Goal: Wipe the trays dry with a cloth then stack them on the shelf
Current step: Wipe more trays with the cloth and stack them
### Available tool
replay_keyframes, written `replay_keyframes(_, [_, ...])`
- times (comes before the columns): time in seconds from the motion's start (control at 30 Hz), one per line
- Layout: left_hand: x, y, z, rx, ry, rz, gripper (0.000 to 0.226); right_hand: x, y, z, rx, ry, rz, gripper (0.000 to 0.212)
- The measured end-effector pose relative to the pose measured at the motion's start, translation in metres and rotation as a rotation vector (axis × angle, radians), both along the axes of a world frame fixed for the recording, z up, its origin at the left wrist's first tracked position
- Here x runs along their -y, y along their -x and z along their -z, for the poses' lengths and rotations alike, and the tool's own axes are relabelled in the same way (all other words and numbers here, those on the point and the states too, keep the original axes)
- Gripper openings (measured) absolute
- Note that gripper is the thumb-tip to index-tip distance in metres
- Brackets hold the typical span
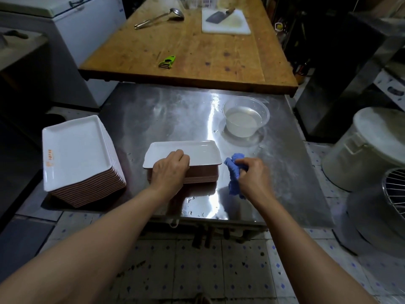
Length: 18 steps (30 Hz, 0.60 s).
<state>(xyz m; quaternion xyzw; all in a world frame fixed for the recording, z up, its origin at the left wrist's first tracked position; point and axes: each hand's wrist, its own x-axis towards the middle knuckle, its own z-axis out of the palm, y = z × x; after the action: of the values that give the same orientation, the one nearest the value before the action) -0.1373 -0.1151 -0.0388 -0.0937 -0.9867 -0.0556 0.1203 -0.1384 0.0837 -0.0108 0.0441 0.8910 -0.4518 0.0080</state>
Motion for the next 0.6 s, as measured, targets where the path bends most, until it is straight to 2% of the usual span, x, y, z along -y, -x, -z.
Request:
replay_keyframes(0.13, [0.002,0.008,-0.010,-0.040,-0.059,-0.031,0.006,0.003,-0.003,-0.008,-0.013,-0.023,0.016,0.019])
replay_keyframes(0.27, [0.003,0.011,-0.031,-0.115,-0.143,-0.082,0.015,0.008,-0.003,-0.025,-0.180,-0.058,0.072,0.022])
replay_keyframes(0.43, [-0.001,0.001,-0.069,-0.137,-0.581,-0.199,0.011,0.025,-0.001,-0.059,-0.297,0.021,0.093,0.032])
replay_keyframes(0.53, [0.005,-0.009,-0.094,-0.132,-0.892,-0.253,0.011,0.043,-0.002,-0.087,-0.435,0.079,0.091,0.032])
replay_keyframes(0.6, [0.010,-0.016,-0.110,-0.112,-1.017,-0.298,0.013,0.056,-0.003,-0.107,-0.546,0.102,0.080,0.033])
